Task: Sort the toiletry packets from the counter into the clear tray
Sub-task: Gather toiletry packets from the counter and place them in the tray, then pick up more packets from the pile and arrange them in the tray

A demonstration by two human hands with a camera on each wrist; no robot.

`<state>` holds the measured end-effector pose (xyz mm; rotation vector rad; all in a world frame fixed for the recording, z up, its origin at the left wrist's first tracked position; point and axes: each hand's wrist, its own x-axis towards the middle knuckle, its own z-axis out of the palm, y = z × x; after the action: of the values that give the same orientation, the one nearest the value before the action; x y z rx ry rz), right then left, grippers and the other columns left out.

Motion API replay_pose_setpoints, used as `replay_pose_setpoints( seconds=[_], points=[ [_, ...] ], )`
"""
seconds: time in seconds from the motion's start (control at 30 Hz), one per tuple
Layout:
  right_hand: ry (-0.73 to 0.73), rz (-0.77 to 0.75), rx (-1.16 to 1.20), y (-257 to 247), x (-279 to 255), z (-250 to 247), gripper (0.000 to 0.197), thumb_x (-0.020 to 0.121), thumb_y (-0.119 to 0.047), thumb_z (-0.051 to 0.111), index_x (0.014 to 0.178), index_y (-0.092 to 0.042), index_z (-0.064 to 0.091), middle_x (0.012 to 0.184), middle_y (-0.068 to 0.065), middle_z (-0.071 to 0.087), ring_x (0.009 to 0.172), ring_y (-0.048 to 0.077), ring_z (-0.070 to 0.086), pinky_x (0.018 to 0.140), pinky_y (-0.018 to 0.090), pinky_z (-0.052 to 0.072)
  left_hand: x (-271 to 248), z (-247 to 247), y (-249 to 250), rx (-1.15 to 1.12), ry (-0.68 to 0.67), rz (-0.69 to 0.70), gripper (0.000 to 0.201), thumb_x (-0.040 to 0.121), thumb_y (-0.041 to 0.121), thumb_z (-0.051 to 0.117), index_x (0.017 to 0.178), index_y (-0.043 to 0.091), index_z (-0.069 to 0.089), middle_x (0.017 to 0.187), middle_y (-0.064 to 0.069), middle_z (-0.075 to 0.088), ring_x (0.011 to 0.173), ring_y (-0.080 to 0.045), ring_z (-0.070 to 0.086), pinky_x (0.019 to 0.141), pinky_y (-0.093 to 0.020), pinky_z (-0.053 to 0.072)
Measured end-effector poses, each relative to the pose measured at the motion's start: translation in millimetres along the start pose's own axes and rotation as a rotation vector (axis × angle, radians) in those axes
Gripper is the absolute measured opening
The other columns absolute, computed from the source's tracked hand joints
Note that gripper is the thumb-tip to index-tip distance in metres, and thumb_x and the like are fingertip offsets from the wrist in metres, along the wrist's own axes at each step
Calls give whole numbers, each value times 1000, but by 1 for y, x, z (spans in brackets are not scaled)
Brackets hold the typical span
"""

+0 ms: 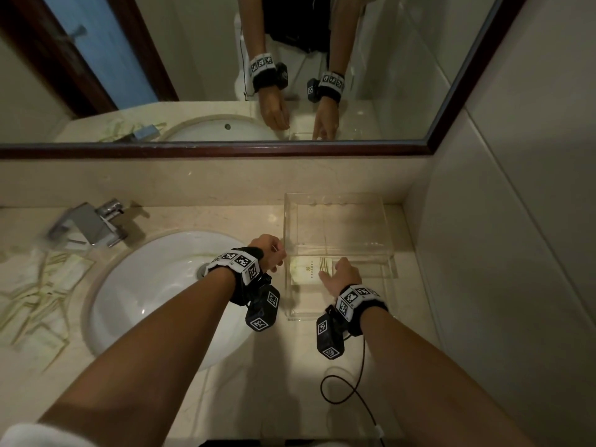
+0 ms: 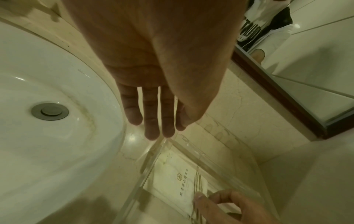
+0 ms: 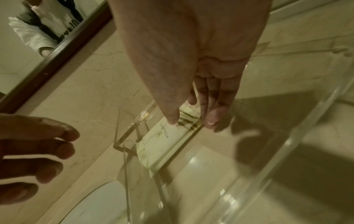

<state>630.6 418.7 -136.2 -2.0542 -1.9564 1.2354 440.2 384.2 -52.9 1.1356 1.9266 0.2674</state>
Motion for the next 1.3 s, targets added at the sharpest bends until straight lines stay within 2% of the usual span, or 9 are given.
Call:
replay_pose_setpoints(
  seconds=[0.13,0.27,0.4,0.57,0.63,0.73,0.83,0.97,1.3],
  points=[
    [19,4,-75,-8,1,-10,39,90,-30,60,115,-1,56,116,16,63,105,33,61,72,29,45,-4,-6,0,8,12,14,14,93,17,50,80,16,54,76,1,64,64,-15,61,56,-22,48],
    [7,-62,-149,-26,-1,-25,25,89,-28,58,80,-5,57,84,12,62,72,27,58,60,26,41,-10,-15,0,-4,33,17,10,93,17,50,87,13,56,76,0,64,64,-16,61,54,-22,48],
    [-1,-178,-164,-54,-8,-38,27,88,-28,57,96,-2,63,90,11,65,80,28,61,68,31,50,-21,-30,-3,-15,84,28,10,93,19,51,87,14,57,78,0,66,65,-16,63,51,-21,46],
    [-80,-339,-195,-101,-17,-41,22,87,-27,60,94,-8,66,95,11,70,89,30,67,80,37,57,-42,-58,-13,-35,171,36,18,92,17,51,75,18,54,82,-3,68,67,-19,63,51,-20,44],
    [-171,-384,-170,-118,-20,-34,14,85,-30,63,87,-17,65,91,7,72,82,25,70,75,37,59,-50,-70,-20,-48,209,29,19,92,16,51,74,18,54,83,-4,67,68,-20,63,51,-19,44],
    [-253,-436,-141,-141,-29,-24,12,87,-28,64,79,-19,61,77,5,72,58,15,63,53,25,50,-63,-85,-36,-67,257,8,20,93,16,50,73,19,53,84,-4,68,66,-18,63,50,-21,44],
    [-281,-502,-147,-165,-42,-15,16,88,-25,64,74,-20,59,64,2,68,44,10,55,48,21,45,-75,-99,-53,-83,289,-6,21,93,16,50,72,19,52,83,-4,67,62,-17,61,48,-21,42],
    [-279,-564,-232,-195,-54,2,16,87,-26,65,72,-22,59,63,-2,68,52,12,60,56,23,49,-90,-120,-78,-106,310,-10,17,90,17,51,73,18,54,80,-5,68,60,-18,62,47,-18,42],
    [-319,-656,-352,-277,-103,76,11,88,-27,65,81,-18,62,71,-1,70,59,12,62,55,23,48,-141,-171,-176,-136,382,-74,13,91,19,49,78,17,52,72,1,64,59,-15,61,49,-20,43]
  ],
)
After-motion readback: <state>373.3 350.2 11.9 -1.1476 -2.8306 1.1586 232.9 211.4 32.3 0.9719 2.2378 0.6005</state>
